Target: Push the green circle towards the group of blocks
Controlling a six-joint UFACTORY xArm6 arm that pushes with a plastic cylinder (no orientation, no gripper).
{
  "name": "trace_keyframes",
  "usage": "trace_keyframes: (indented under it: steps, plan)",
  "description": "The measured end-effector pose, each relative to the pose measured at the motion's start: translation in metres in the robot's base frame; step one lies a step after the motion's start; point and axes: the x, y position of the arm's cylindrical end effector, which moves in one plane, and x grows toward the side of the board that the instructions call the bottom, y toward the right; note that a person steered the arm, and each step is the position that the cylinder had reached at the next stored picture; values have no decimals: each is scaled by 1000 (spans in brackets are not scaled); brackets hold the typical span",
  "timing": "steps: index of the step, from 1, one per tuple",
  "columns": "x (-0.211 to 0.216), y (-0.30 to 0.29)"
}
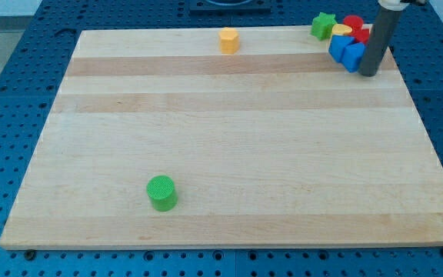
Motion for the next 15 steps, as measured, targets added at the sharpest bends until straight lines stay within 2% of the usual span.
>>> trace_keyframes:
  steps: [1,2,3,4,5,6,7,8,10,11,12,13,14,15]
  plan:
    - [12,0]
    - [60,0]
    - [128,0]
    - [194,-29]
    - [256,-85]
    - [279,-176]
    - [279,-258]
    - [271,-302]
    - [192,-263]
    - [219,-263]
    - [265,-275]
    - [294,-327]
    - [284,-350]
    - [243,-333]
